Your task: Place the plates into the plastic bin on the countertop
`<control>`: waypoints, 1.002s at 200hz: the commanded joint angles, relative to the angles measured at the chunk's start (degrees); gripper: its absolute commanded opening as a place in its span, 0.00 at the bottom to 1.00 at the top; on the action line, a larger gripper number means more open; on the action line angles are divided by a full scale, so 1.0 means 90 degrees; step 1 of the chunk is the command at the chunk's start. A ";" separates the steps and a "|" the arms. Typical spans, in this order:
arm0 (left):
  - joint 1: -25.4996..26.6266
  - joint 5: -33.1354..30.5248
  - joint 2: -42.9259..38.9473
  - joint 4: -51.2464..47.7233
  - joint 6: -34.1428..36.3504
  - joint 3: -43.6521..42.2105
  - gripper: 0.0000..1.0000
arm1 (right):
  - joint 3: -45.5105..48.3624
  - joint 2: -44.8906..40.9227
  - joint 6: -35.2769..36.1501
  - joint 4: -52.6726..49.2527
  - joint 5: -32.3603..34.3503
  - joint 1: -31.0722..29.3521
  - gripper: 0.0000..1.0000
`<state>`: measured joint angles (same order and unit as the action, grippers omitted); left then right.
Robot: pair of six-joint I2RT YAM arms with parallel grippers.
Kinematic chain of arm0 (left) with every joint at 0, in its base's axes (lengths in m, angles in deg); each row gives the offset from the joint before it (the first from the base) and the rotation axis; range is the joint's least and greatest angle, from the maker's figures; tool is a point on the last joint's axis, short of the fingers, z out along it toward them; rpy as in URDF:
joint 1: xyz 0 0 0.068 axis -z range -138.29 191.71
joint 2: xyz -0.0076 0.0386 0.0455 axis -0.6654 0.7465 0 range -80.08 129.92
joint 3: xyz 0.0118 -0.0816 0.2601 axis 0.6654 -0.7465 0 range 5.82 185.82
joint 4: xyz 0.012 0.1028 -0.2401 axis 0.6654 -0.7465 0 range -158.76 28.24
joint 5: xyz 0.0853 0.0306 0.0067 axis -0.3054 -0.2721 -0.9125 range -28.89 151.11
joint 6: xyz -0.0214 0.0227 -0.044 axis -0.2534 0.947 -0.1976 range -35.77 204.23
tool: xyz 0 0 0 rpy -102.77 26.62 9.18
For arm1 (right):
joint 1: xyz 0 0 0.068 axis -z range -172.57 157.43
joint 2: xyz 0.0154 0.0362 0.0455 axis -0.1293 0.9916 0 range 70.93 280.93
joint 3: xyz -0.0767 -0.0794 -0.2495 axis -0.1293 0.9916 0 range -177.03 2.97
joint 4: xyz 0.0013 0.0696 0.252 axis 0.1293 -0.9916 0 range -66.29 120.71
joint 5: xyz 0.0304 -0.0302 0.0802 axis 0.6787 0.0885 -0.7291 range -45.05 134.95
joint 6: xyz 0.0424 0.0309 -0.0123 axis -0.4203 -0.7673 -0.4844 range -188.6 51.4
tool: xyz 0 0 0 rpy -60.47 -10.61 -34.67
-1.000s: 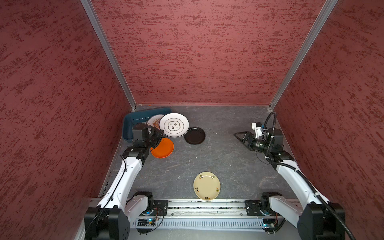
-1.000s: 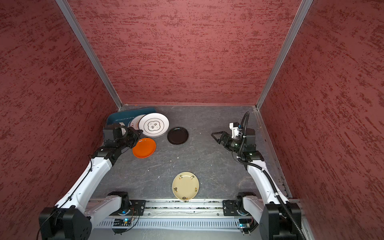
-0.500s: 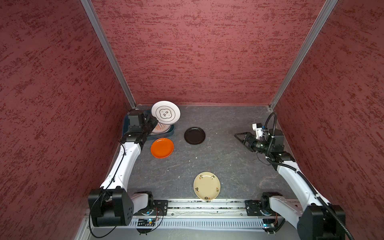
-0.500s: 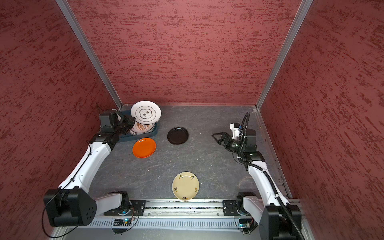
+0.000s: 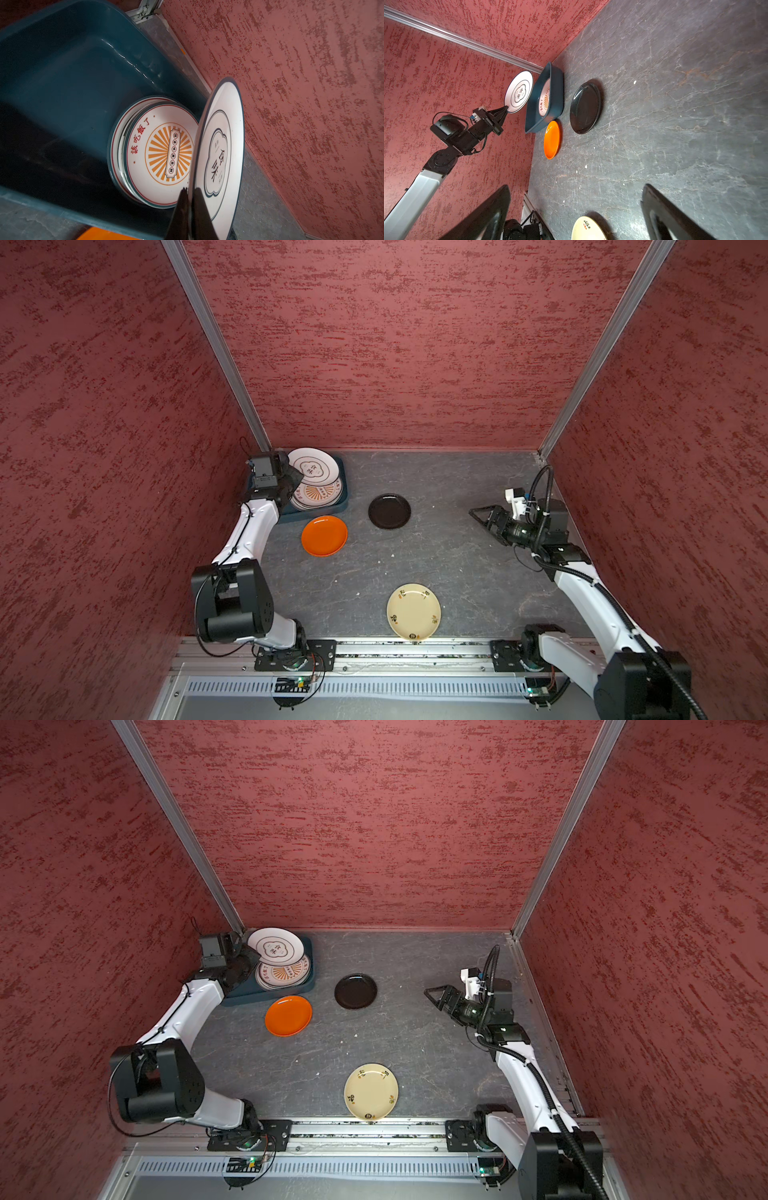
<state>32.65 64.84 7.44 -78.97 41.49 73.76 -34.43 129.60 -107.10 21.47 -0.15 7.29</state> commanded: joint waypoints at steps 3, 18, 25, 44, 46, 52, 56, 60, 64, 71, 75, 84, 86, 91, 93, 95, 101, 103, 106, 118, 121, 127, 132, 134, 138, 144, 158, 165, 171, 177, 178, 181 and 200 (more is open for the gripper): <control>-0.0048 0.0061 0.0457 0.0073 0.0171 0.0460 0.00 | -0.0087 -0.0067 0.0153 -0.0096 0.0128 0.0052 0.99; -0.0053 0.0126 0.0802 0.0002 0.0188 0.0695 0.00 | -0.0031 -0.0021 0.0240 -0.0198 0.0128 0.0050 0.99; -0.0058 0.0148 0.0958 -0.0060 0.0188 0.0801 0.00 | -0.0007 0.0003 0.0308 -0.0295 0.0128 0.0054 0.99; -0.0058 0.0294 0.1306 -0.0145 0.0176 0.0998 0.00 | 0.0091 -0.0021 0.0510 -0.0615 0.0238 0.0050 0.99; -0.0058 0.0315 0.1331 -0.0147 0.0173 0.1011 0.00 | 0.0105 -0.0032 0.0521 -0.0634 0.0259 0.0054 0.99; -0.0055 0.0354 0.1415 -0.0171 0.0153 0.1033 0.00 | 0.0155 -0.0066 0.0563 -0.0726 0.0324 0.0048 0.99; -0.0058 0.0373 0.1464 -0.0186 0.0148 0.1037 0.00 | 0.0187 -0.0087 0.0591 -0.0757 0.0362 0.0049 0.99; -0.0058 0.0382 0.1500 -0.0187 0.0130 0.1035 0.00 | 0.0225 -0.0115 0.0598 -0.0805 0.0387 0.0054 0.99; -0.0058 0.0404 0.1523 -0.0188 0.0113 0.1028 0.00 | 0.0255 -0.0131 0.0615 -0.0827 0.0415 0.0052 0.99; -0.0058 0.0435 0.1553 -0.0176 0.0084 0.0984 0.00 | 0.0303 -0.0170 0.0617 -0.0870 0.0445 0.0051 0.99; -0.0058 0.0446 0.1563 -0.0170 0.0062 0.0955 0.00 | 0.0332 -0.0188 0.0624 -0.0878 0.0458 0.0055 0.99; -0.0058 0.0469 0.1546 -0.0099 0.0060 0.0861 0.00 | 0.0386 -0.0218 0.0624 -0.0898 0.0489 0.0055 0.99; -0.0058 0.0473 0.1540 -0.0085 0.0051 0.0840 0.00 | 0.0399 -0.0220 0.0625 -0.0910 0.0492 0.0055 0.99; -0.0058 0.0465 0.1526 -0.0057 0.0056 0.0792 0.00 | 0.0421 -0.0230 0.0626 -0.0914 0.0515 0.0055 0.99; -0.0058 0.0465 0.1518 -0.0047 0.0060 0.0764 0.00 | 0.0422 -0.0235 0.0638 -0.0919 0.0518 0.0055 0.99; -0.0058 0.0458 0.1511 -0.0042 0.0061 0.0743 0.00 | 0.0428 -0.0239 0.0636 -0.0923 0.0519 0.0055 0.99; -0.0050 0.0419 0.1501 -0.0031 0.0055 0.0696 0.00 | 0.0429 -0.0240 0.0635 -0.0936 0.0519 0.0055 0.99; -0.0056 0.0402 0.1497 -0.0028 0.0062 0.0686 0.00 | 0.0427 -0.0240 0.0635 -0.0941 0.0519 0.0055 0.99; -0.0062 0.0385 0.1496 -0.0040 0.0065 0.0667 0.00 | 0.0433 -0.0240 0.0633 -0.0951 0.0519 0.0062 0.99; -0.0085 0.0455 0.1496 -0.0006 0.0136 0.0607 0.00 | 0.0410 -0.0259 0.0651 -0.0982 0.0517 0.0060 0.99; -0.0088 0.0470 0.1500 -0.0003 0.0155 0.0605 0.00 | 0.0396 -0.0260 0.0652 -0.0991 0.0519 0.0055 0.99; -0.0102 0.0458 0.1510 -0.0054 0.0173 0.0598 0.00 | 0.0370 -0.0274 0.0672 -0.1035 0.0519 0.0055 0.99; -0.0097 0.0443 0.1520 -0.0107 0.0193 0.0610 0.00 | 0.0343 -0.0279 0.0692 -0.1075 0.0543 0.0055 0.99; -0.0097 0.0420 0.1524 -0.0128 0.0197 0.0614 0.00 | 0.0325 -0.0284 0.0703 -0.1089 0.0547 0.0055 0.99; -0.0103 0.0397 0.1530 -0.0168 0.0203 0.0631 0.00 | 0.0298 -0.0289 0.0730 -0.1148 0.0557 0.0055 0.99; -0.0114 0.0354 0.1535 -0.0200 0.0203 0.0620 0.00 | 0.0264 -0.0295 0.0770 -0.1210 0.0577 0.0055 0.99; -0.0144 0.0366 0.1530 -0.0197 0.0189 0.0585 0.00 | 0.0196 -0.0325 0.0838 -0.1314 0.0635 0.0057 0.99; -0.0165 0.0384 0.1535 -0.0197 0.0191 0.0563 0.00 | 0.0191 -0.0337 0.0848 -0.1341 0.0644 0.0060 0.99; -0.0174 0.0381 0.1530 -0.0204 0.0187 0.0551 0.00 | 0.0177 -0.0338 0.0845 -0.1338 0.0646 0.0055 0.99; -0.0175 0.0358 0.1520 -0.0226 0.0161 0.0541 0.01 | 0.0171 -0.0338 0.0829 -0.1351 0.0648 0.0057 0.99; -0.0175 0.0348 0.1518 -0.0231 0.0155 0.0544 0.02 | 0.0167 -0.0338 0.0825 -0.1349 0.0647 0.0061 0.99; -0.0175 0.0344 0.1511 -0.0235 0.0156 0.0534 0.05 | 0.0149 -0.0338 0.0815 -0.1357 0.0647 0.0064 0.99; -0.0175 0.0336 0.1476 -0.0202 0.0185 0.0515 0.11 | 0.0039 -0.0335 0.0787 -0.1461 0.0575 0.0060 0.99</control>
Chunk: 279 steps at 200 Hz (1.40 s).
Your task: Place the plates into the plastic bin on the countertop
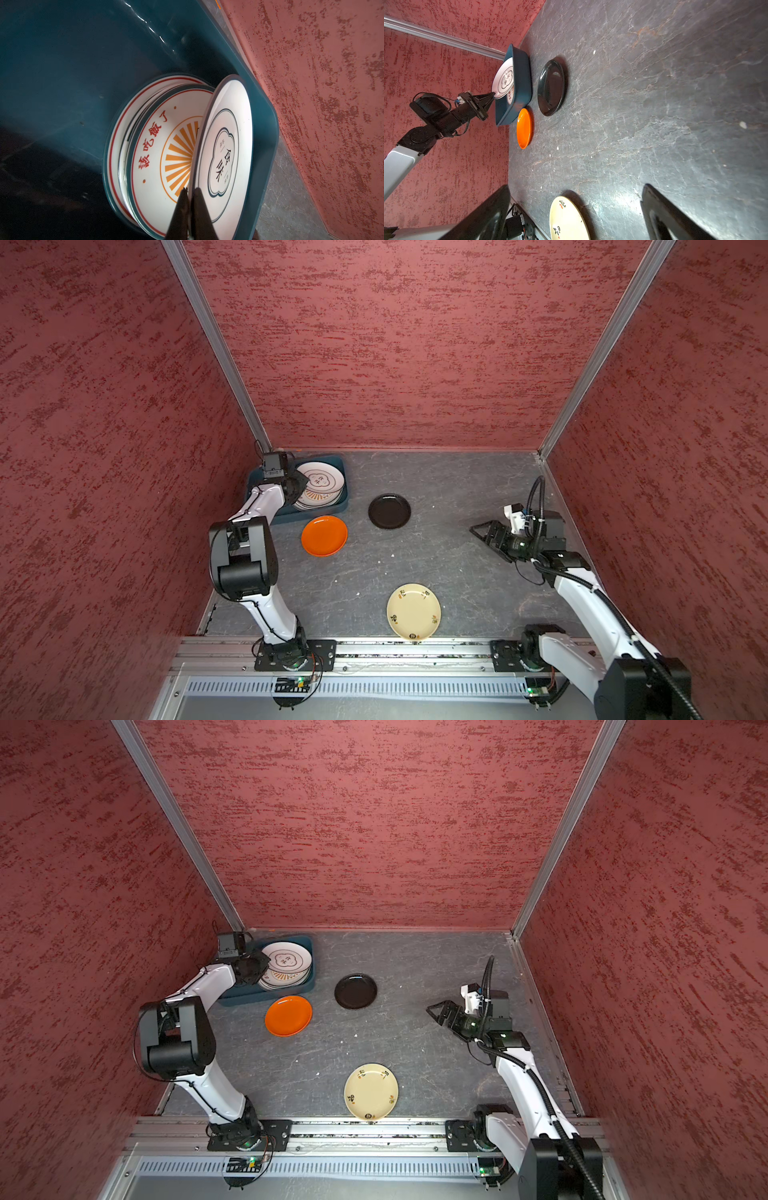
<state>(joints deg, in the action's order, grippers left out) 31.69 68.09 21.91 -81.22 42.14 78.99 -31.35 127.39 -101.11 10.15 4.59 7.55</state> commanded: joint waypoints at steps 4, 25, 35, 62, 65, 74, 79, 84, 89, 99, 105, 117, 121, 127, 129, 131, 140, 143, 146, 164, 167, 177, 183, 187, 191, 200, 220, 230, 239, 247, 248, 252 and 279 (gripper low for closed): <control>-0.0060 -0.0041 -0.0124 0.0015 0.0108 -0.0054 0.11 | -0.0315 -0.0098 0.0121 -0.0222 0.0033 0.0033 0.99; -0.0101 0.0028 -0.0132 0.0014 0.0143 -0.0052 0.22 | -0.0391 -0.0203 0.0139 -0.0320 0.0089 0.0027 0.99; -0.0117 0.0132 -0.0122 0.0026 0.0144 -0.0044 0.49 | -0.0402 -0.0233 0.0136 -0.0333 0.0115 0.0026 0.99; -0.0084 0.0051 -0.0239 -0.0015 0.0272 -0.0091 0.69 | -0.0401 -0.0237 0.0059 -0.0333 0.0090 0.0026 0.99; -0.0086 0.0026 -0.0268 -0.0010 0.0280 -0.0113 0.69 | -0.0396 -0.0247 0.0059 -0.0342 0.0076 0.0026 0.99; -0.0080 -0.0053 -0.0379 0.0021 0.0335 -0.0178 0.67 | -0.0392 -0.0270 0.0032 -0.0357 0.0062 0.0026 0.99; -0.0087 -0.0109 -0.0452 0.0041 0.0362 -0.0225 0.66 | -0.0372 -0.0301 0.0038 -0.0371 0.0056 0.0035 0.99; -0.0088 -0.0156 -0.0529 0.0048 0.0378 -0.0266 0.66 | -0.0366 -0.0332 0.0038 -0.0395 0.0068 0.0027 0.99; -0.0086 -0.0198 -0.0593 0.0044 0.0402 -0.0292 0.66 | -0.0354 -0.0367 0.0046 -0.0416 0.0078 0.0028 0.99; -0.0099 -0.0252 -0.0715 0.0016 0.0435 -0.0326 0.67 | -0.0327 -0.0439 0.0058 -0.0445 0.0097 0.0026 0.99; -0.0097 -0.0279 -0.0773 -0.0012 0.0438 -0.0341 0.68 | -0.0298 -0.0482 0.0058 -0.0465 0.0108 0.0036 0.99; -0.0085 -0.0297 -0.0905 -0.0039 0.0485 -0.0373 0.68 | -0.0233 -0.0540 0.0015 -0.0460 0.0111 0.0026 0.99; -0.0090 -0.0305 -0.0961 -0.0051 0.0494 -0.0390 0.69 | -0.0205 -0.0552 -0.0014 -0.0446 0.0105 0.0026 0.99; -0.0078 -0.0312 -0.1043 -0.0070 0.0503 -0.0417 0.69 | -0.0151 -0.0577 -0.0060 -0.0418 0.0075 0.0026 0.99; -0.0071 -0.0318 -0.1075 -0.0070 0.0505 -0.0427 0.70 | -0.0134 -0.0577 -0.0074 -0.0401 0.0064 0.0026 0.99; -0.0064 -0.0322 -0.1110 -0.0073 0.0508 -0.0437 0.70 | -0.0115 -0.0585 -0.0102 -0.0382 0.0042 0.0028 0.99; -0.0031 -0.0336 -0.1280 -0.0076 0.0525 -0.0512 0.72 | -0.0018 -0.0616 -0.0199 -0.0280 -0.0080 0.0027 0.99; -0.0011 -0.0341 -0.1340 -0.0086 0.0538 -0.0538 0.73 | 0.0027 -0.0632 -0.0232 -0.0244 -0.0122 0.0026 0.99; 0.0004 -0.0337 -0.1415 -0.0098 0.0552 -0.0566 0.74 | 0.0065 -0.0646 -0.0271 -0.0207 -0.0160 0.0026 0.99; 0.0199 -0.0440 -0.1915 -0.0210 0.0687 -0.0754 0.84 | 0.0293 -0.0786 -0.0390 -0.0091 -0.0314 0.0007 0.99; 0.0252 -0.0473 -0.1999 -0.0247 0.0707 -0.0787 0.86 | 0.0325 -0.0829 -0.0399 -0.0081 -0.0327 0.0000 0.99; 0.0458 -0.0603 -0.2346 -0.0332 0.0836 -0.0937 0.93 | 0.0452 -0.0946 -0.0406 -0.0084 -0.0334 -0.0021 0.99; 0.0645 -0.0688 -0.2559 -0.0382 0.0909 -0.1048 0.97 | 0.0546 -0.1016 -0.0429 -0.0079 -0.0317 -0.0040 0.99; 0.0756 -0.0734 -0.2702 -0.0402 0.0961 -0.1128 1.00 | 0.0603 -0.1064 -0.0447 -0.0090 -0.0306 -0.0057 0.99; 0.0896 -0.0771 -0.2842 -0.0414 0.1018 -0.1222 0.99 | 0.0656 -0.1108 -0.0475 -0.0080 -0.0292 -0.0075 0.98; 0.1179 -0.0864 -0.3138 -0.0457 0.1110 -0.1428 0.99 | 0.0786 -0.1178 -0.0507 -0.0060 -0.0302 -0.0149 0.98; 0.1747 -0.0956 -0.3716 -0.0639 0.1147 -0.1841 0.99 | 0.0987 -0.1288 -0.0591 -0.0080 -0.0189 -0.0431 0.97; 0.1957 -0.0995 -0.3962 -0.0721 0.1063 -0.2036 0.99 | 0.1104 -0.1366 -0.0658 -0.0075 -0.0035 -0.0636 0.95; 0.2105 -0.0942 -0.4165 -0.0695 0.0975 -0.2220 0.99 | 0.1204 -0.1428 -0.0716 -0.0008 0.0070 -0.0880 0.93; 0.2224 -0.0857 -0.4317 -0.0669 0.0905 -0.2366 1.00 | 0.1271 -0.1433 -0.0770 0.0013 0.0174 -0.1120 0.93; 0.2235 -0.0855 -0.4343 -0.0664 0.0896 -0.2377 0.99 | 0.1278 -0.1432 -0.0770 0.0011 0.0196 -0.1133 0.93; 0.2289 -0.0821 -0.4407 -0.0664 0.0866 -0.2425 1.00 | 0.1293 -0.1411 -0.0794 -0.0001 0.0284 -0.1278 0.93; 0.2508 -0.0607 -0.4638 -0.0752 0.0752 -0.2550 1.00 | 0.1425 -0.1220 -0.0955 -0.0052 0.0884 -0.2097 0.93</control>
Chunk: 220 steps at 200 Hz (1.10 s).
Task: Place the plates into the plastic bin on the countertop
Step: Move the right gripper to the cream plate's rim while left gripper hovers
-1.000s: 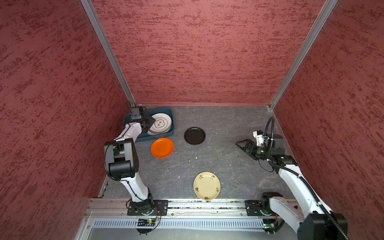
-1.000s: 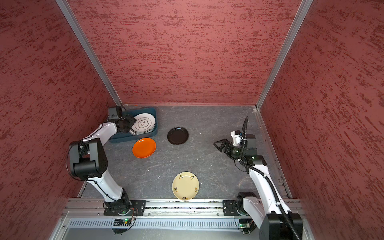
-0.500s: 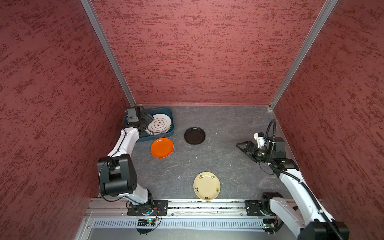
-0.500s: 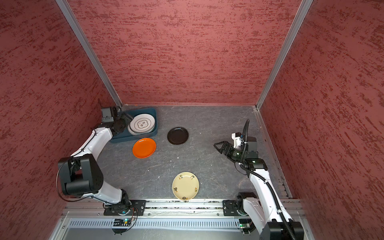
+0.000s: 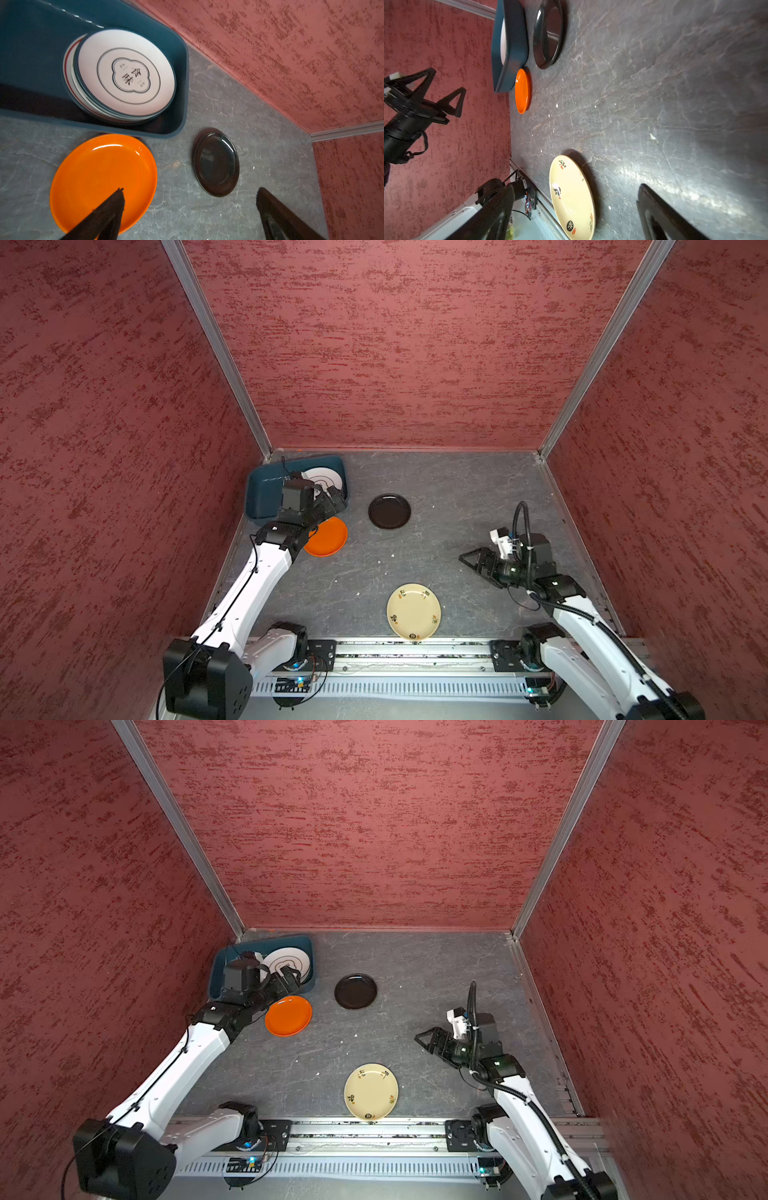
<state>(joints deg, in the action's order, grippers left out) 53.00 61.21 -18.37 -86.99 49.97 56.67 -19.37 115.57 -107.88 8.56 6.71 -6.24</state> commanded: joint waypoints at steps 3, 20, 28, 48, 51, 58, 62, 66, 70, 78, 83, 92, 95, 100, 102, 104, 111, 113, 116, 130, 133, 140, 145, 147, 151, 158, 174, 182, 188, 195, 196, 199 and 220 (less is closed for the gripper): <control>0.0146 0.0212 -0.0175 -0.0106 -0.0138 -0.0081 0.99 | 0.0102 0.0115 -0.0225 0.0140 0.0704 -0.0644 0.93; 0.0166 0.0452 -0.0172 -0.0034 -0.0173 -0.0164 0.99 | 0.0171 0.0244 -0.0374 0.0297 0.0889 -0.1083 0.92; 0.0162 0.0495 -0.0148 0.0012 -0.0180 -0.0200 0.99 | 0.0199 0.0315 -0.0459 0.0399 0.0967 -0.1287 0.91; 0.0152 0.0495 -0.0067 0.0108 -0.0177 -0.0273 0.99 | 0.0188 0.0560 -0.0618 0.0590 0.1262 -0.1806 0.91; 0.0152 0.0502 -0.0054 0.0122 -0.0170 -0.0284 0.99 | 0.0175 0.0594 -0.0652 0.0617 0.1313 -0.1881 0.91; 0.0145 0.0524 -0.0017 0.0158 -0.0163 -0.0297 0.99 | 0.0159 0.0709 -0.0736 0.0719 0.1360 -0.2052 0.91; 0.0151 0.0543 0.0016 0.0184 -0.0149 -0.0303 0.99 | 0.0158 0.0779 -0.0770 0.0813 0.1358 -0.2131 0.90; 0.0156 0.0536 0.0045 0.0191 -0.0148 -0.0308 0.99 | 0.0154 0.0852 -0.0799 0.0875 0.1376 -0.2223 0.89; 0.0144 0.0510 0.0080 0.0175 -0.0150 -0.0298 0.99 | 0.0126 0.0938 -0.0821 0.0891 0.1435 -0.2313 0.87; 0.0142 0.0471 0.0166 0.0110 -0.0141 -0.0252 1.00 | 0.0029 0.1125 -0.0816 0.0798 0.1667 -0.2532 0.85; 0.0142 0.0467 0.0216 0.0075 -0.0104 -0.0218 0.99 | -0.0043 0.1244 -0.0785 0.0730 0.1778 -0.2654 0.84; 0.0137 0.0508 0.0296 0.0044 -0.0045 -0.0167 0.99 | -0.0163 0.1462 -0.0751 0.0642 0.1939 -0.2857 0.82; 0.0133 0.0520 0.0307 0.0041 -0.0016 -0.0171 0.99 | -0.0194 0.1529 -0.0751 0.0629 0.1984 -0.2923 0.81; 0.0125 0.0549 0.0333 0.0057 -0.0004 -0.0157 0.99 | -0.0244 0.1636 -0.0760 0.0635 0.2061 -0.3017 0.80; 0.0123 0.0552 0.0339 0.0061 -0.0002 -0.0163 0.99 | -0.0252 0.1679 -0.0769 0.0640 0.2078 -0.3060 0.80; 0.0123 0.0562 0.0335 0.0065 -0.0002 -0.0165 0.99 | -0.0266 0.1719 -0.0768 0.0651 0.2107 -0.3102 0.79; 0.0108 0.0603 0.0336 0.0097 0.0002 -0.0188 0.99 | -0.0306 0.1865 -0.0795 0.0673 0.2205 -0.3202 0.75; 0.0099 0.0611 0.0339 0.0106 0.0004 -0.0198 0.99 | -0.0314 0.1907 -0.0807 0.0669 0.2236 -0.3231 0.74; 0.0092 0.0631 0.0334 0.0117 0.0005 -0.0214 0.99 | -0.0335 0.1971 -0.0805 0.0674 0.2274 -0.3269 0.72; 0.0018 0.0760 0.0302 0.0184 -0.0023 -0.0287 0.99 | -0.0488 0.2242 -0.0793 0.0548 0.2493 -0.3437 0.65; -0.0006 0.0787 0.0301 0.0200 -0.0037 -0.0293 0.99 | -0.0531 0.2296 -0.0786 0.0516 0.2545 -0.3477 0.64; -0.0056 0.0849 0.0291 0.0243 -0.0050 -0.0352 0.99 | -0.0643 0.2401 -0.0771 0.0427 0.2645 -0.3564 0.64; -0.0091 0.0893 0.0273 0.0262 -0.0062 -0.0382 0.99 | -0.0709 0.2464 -0.0771 0.0385 0.2690 -0.3636 0.63; -0.0111 0.0916 0.0270 0.0271 -0.0068 -0.0397 0.99 | -0.0734 0.2484 -0.0769 0.0382 0.2702 -0.3659 0.62; -0.0156 0.0971 0.0265 0.0295 -0.0070 -0.0422 1.00 | -0.0763 0.2528 -0.0771 0.0379 0.2706 -0.3686 0.61; -0.0210 0.1052 0.0264 0.0328 -0.0094 -0.0468 0.99 | -0.0789 0.2584 -0.0780 0.0436 0.2696 -0.3740 0.59; -0.0355 0.1251 0.0278 0.0378 -0.0141 -0.0549 0.99 | -0.0808 0.2684 -0.0854 0.0504 0.2705 -0.3791 0.55; -0.0415 0.1360 0.0282 0.0399 -0.0148 -0.0583 1.00 | -0.0828 0.2740 -0.0861 0.0491 0.2746 -0.3827 0.54; -0.0455 0.1410 0.0290 0.0411 -0.0151 -0.0605 0.99 | -0.0859 0.2779 -0.0859 0.0469 0.2791 -0.3862 0.52; -0.0490 0.1443 0.0282 0.0412 -0.0155 -0.0620 0.99 | -0.0887 0.2833 -0.0849 0.0441 0.2848 -0.3903 0.51; -0.0496 0.1444 0.0282 0.0412 -0.0156 -0.0616 0.99 | -0.0891 0.2838 -0.0854 0.0431 0.2850 -0.3907 0.50; -0.0500 0.1445 0.0280 0.0412 -0.0151 -0.0621 0.99 | -0.0909 0.2863 -0.0857 0.0408 0.2868 -0.3925 0.49; -0.0532 0.1451 0.0240 0.0417 -0.0131 -0.0631 0.99 | -0.1097 0.3080 -0.0864 0.0260 0.3005 -0.4099 0.46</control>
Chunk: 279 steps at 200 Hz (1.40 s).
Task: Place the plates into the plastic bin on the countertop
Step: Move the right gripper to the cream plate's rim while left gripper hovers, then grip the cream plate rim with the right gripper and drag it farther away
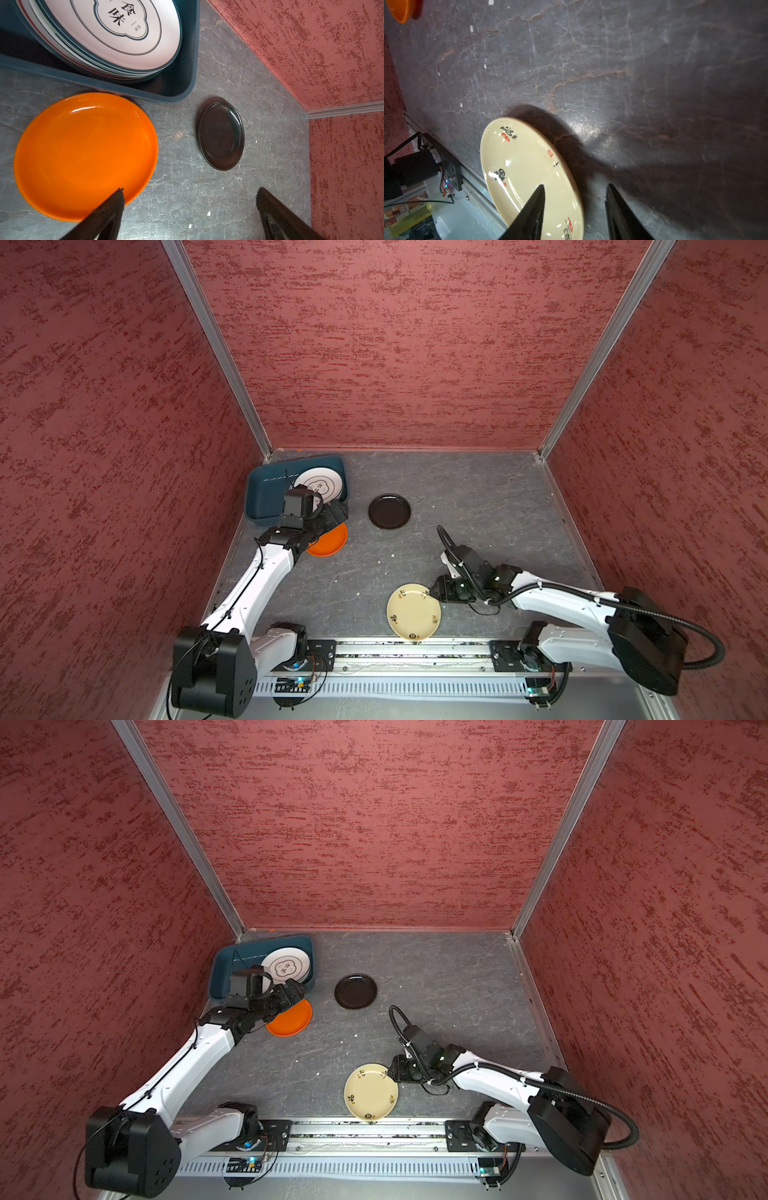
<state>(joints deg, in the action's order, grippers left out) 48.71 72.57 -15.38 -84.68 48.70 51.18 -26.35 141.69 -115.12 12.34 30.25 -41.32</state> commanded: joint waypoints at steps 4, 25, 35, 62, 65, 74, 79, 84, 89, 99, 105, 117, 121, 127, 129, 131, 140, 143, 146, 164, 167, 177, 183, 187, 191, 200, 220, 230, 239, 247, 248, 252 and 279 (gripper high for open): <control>-0.0056 0.0193 -0.0107 0.0155 0.0021 -0.0021 0.99 | -0.0353 0.0232 -0.0063 -0.0184 0.0420 -0.0238 0.45; -0.0077 0.0230 -0.0137 0.0153 0.0040 -0.0004 0.99 | -0.0593 0.0575 -0.0047 -0.0426 0.0638 -0.0413 0.49; -0.0106 0.0264 -0.0142 0.0122 0.0056 0.0005 0.99 | -0.0736 0.0781 -0.0008 -0.0589 0.0774 -0.0493 0.49; -0.0216 0.0366 -0.0213 0.0027 0.0108 0.0019 1.00 | -0.0971 0.1183 -0.0009 -0.0733 0.0999 -0.0559 0.42; -0.0237 0.0367 -0.0225 0.0013 0.0109 0.0017 0.99 | -0.0982 0.1216 -0.0015 -0.0724 0.1014 -0.0560 0.41; -0.0283 0.0379 -0.0272 -0.0052 0.0138 0.0001 0.99 | -0.1020 0.1298 -0.0029 -0.0722 0.1084 -0.0557 0.37; -0.0309 0.0386 -0.0293 -0.0077 0.0157 -0.0009 0.99 | -0.1046 0.1338 -0.0042 -0.0732 0.1121 -0.0560 0.35; -0.0332 0.0403 -0.0328 -0.0100 0.0164 -0.0022 0.99 | -0.1070 0.1355 -0.0041 -0.0744 0.1142 -0.0560 0.33; -0.0359 0.0408 -0.0368 -0.0134 0.0177 -0.0033 0.99 | -0.1096 0.1356 -0.0040 -0.0742 0.1154 -0.0555 0.31; -0.0416 0.0430 -0.0437 -0.0152 0.0178 -0.0086 0.99 | -0.1138 0.1356 -0.0044 -0.0751 0.1180 -0.0560 0.29; -0.0451 0.0453 -0.0494 -0.0133 0.0176 -0.0130 0.99 | -0.1155 0.1530 -0.0064 -0.0766 0.1232 -0.0560 0.28; -0.0509 0.0512 -0.0607 -0.0060 0.0159 -0.0228 0.99 | -0.1174 0.1559 -0.0145 -0.0809 0.1381 -0.0560 0.24; -0.0528 0.0521 -0.0639 -0.0036 0.0150 -0.0265 0.99 | -0.1171 0.1584 -0.0169 -0.0815 0.1419 -0.0560 0.23; -0.0562 0.0537 -0.0663 -0.0014 0.0132 -0.0304 0.99 | -0.1181 0.1600 -0.0173 -0.0802 0.1438 -0.0559 0.23; -0.0568 0.0541 -0.0673 -0.0010 0.0118 -0.0311 0.99 | -0.1184 0.1605 -0.0173 -0.0801 0.1448 -0.0560 0.23; -0.0577 0.0557 -0.0683 -0.0002 0.0119 -0.0313 0.99 | -0.1183 0.1621 -0.0178 -0.0801 0.1460 -0.0560 0.23; -0.0611 0.0597 -0.0689 -0.0001 0.0105 -0.0332 0.99 | -0.1224 0.1700 -0.0240 -0.0841 0.1574 -0.0559 0.21; -0.0619 0.0608 -0.0685 0.0005 0.0101 -0.0333 0.99 | -0.1240 0.1717 -0.0271 -0.0863 0.1626 -0.0560 0.20; -0.0634 0.0626 -0.0669 0.0009 0.0100 -0.0333 0.99 | -0.1267 0.1738 -0.0301 -0.0889 0.1671 -0.0557 0.19; -0.0662 0.0696 -0.0596 0.0023 0.0095 -0.0329 0.99 | -0.1356 0.1845 -0.0503 -0.0904 0.1868 -0.0560 0.16; -0.0667 0.0716 -0.0582 0.0029 0.0104 -0.0329 0.99 | -0.1352 0.1857 -0.0540 -0.0881 0.1885 -0.0562 0.16; -0.0676 0.0737 -0.0531 0.0031 0.0117 -0.0333 0.99 | -0.1335 0.1880 -0.0633 -0.0732 0.1882 -0.0550 0.16; -0.0690 0.0748 -0.0504 0.0019 0.0122 -0.0333 0.99 | -0.1303 0.1881 -0.0701 -0.0615 0.1870 -0.0536 0.16; -0.0701 0.0764 -0.0486 0.0022 0.0129 -0.0329 0.99 | -0.1273 0.1883 -0.0762 -0.0519 0.1847 -0.0509 0.16; -0.0718 0.0790 -0.0467 0.0017 0.0137 -0.0334 0.99 | -0.1221 0.1860 -0.0813 -0.0401 0.1804 -0.0480 0.16; -0.0739 0.0828 -0.0440 0.0012 0.0139 -0.0351 0.99 | -0.1090 0.1830 -0.0889 -0.0076 0.1662 -0.0430 0.16; -0.0781 0.0894 -0.0423 0.0013 0.0158 -0.0359 0.99 | -0.0820 0.1718 -0.1023 0.0589 0.1369 -0.0341 0.16; -0.0807 0.0906 -0.0447 -0.0002 0.0167 -0.0354 0.99 | -0.0702 0.1672 -0.1089 0.0754 0.1295 -0.0304 0.16; -0.0817 0.0916 -0.0481 -0.0010 0.0178 -0.0365 0.99 | -0.0601 0.1632 -0.1152 0.0912 0.1214 -0.0275 0.16; -0.0827 0.0914 -0.0505 -0.0010 0.0178 -0.0370 0.99 | -0.0504 0.1598 -0.1196 0.1048 0.1160 -0.0244 0.15; -0.0827 0.0914 -0.0507 -0.0011 0.0178 -0.0371 0.99 | -0.0488 0.1589 -0.1207 0.1066 0.1157 -0.0246 0.15; -0.0834 0.0919 -0.0523 -0.0012 0.0178 -0.0376 0.99 | -0.0447 0.1575 -0.1244 0.1129 0.1150 -0.0238 0.15; -0.0856 0.0942 -0.0562 -0.0032 0.0168 -0.0395 0.99 | -0.0190 0.1435 -0.1402 0.1531 0.1125 -0.0200 0.10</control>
<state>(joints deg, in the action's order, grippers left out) 41.61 80.33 -19.35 -84.90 49.16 48.23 -31.02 154.56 -124.89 23.64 39.37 -43.81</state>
